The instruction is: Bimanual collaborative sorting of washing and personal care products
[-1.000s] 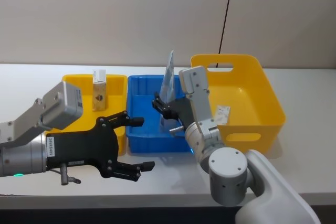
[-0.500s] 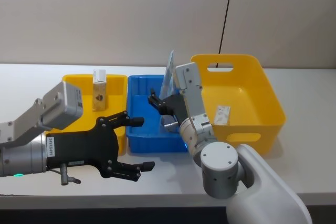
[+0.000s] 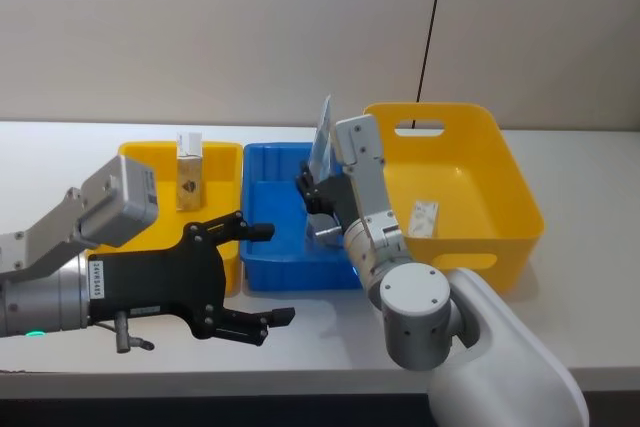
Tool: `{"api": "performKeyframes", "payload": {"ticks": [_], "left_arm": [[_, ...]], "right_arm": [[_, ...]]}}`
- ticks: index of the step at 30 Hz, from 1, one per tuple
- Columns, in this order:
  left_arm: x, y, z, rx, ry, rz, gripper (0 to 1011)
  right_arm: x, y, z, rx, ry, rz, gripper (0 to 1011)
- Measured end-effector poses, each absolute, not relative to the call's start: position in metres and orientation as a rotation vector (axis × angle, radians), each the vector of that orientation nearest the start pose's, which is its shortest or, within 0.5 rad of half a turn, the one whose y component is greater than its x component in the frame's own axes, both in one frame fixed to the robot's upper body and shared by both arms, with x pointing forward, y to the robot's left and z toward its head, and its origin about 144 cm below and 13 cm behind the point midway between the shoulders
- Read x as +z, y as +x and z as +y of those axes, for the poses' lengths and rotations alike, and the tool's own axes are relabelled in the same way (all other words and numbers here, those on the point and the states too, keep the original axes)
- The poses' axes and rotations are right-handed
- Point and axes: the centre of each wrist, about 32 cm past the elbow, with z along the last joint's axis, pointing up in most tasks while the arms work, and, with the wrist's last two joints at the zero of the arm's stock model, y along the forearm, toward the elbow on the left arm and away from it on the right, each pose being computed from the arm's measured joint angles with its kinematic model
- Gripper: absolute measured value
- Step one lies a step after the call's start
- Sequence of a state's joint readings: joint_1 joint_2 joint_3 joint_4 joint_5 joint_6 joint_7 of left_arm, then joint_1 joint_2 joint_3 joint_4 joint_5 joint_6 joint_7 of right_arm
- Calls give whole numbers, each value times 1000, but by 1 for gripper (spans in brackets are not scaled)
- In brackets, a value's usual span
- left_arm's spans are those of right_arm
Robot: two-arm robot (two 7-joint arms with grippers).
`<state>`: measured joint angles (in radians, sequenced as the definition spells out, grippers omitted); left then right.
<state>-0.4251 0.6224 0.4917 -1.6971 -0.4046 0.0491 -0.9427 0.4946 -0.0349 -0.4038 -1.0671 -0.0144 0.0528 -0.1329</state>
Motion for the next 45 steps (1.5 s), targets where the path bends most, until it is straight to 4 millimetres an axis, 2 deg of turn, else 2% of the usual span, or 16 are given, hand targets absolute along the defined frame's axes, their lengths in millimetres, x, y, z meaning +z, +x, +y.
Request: {"api": "performKeyframes", "payload": {"ticks": [2, 4, 5, 8, 10, 16, 17, 22, 32, 45], "left_arm": [[1286, 518, 253, 187, 205, -311, 1001], [1286, 518, 253, 187, 204, -311, 1001], [1286, 518, 253, 188, 205, -311, 1001], [1286, 518, 253, 187, 205, -311, 1001], [1286, 518, 253, 188, 205, -311, 1001], [1286, 518, 253, 187, 205, -311, 1001], [1286, 518, 253, 187, 205, -311, 1001], [1286, 518, 253, 188, 204, -311, 1001], [1286, 518, 253, 187, 204, -311, 1001], [1286, 518, 253, 188, 205, -311, 1001]], "right_arm": [[1171, 575, -100, -1335, -175, -113, 607], [1171, 575, -100, -1338, -176, -113, 570], [1171, 576, -101, -1340, -177, -111, 505], [1171, 577, -101, -1344, -177, -109, 433], [1171, 577, -101, -1346, -178, -107, 340], [1171, 579, -101, -1350, -178, -102, 179], [1171, 579, -101, -1352, -178, -101, 119], [1172, 579, -101, -1353, -177, -98, 14], [1177, 579, -101, -1345, -161, -90, 0], [1204, 574, -100, -1318, -70, -68, 0]]}}
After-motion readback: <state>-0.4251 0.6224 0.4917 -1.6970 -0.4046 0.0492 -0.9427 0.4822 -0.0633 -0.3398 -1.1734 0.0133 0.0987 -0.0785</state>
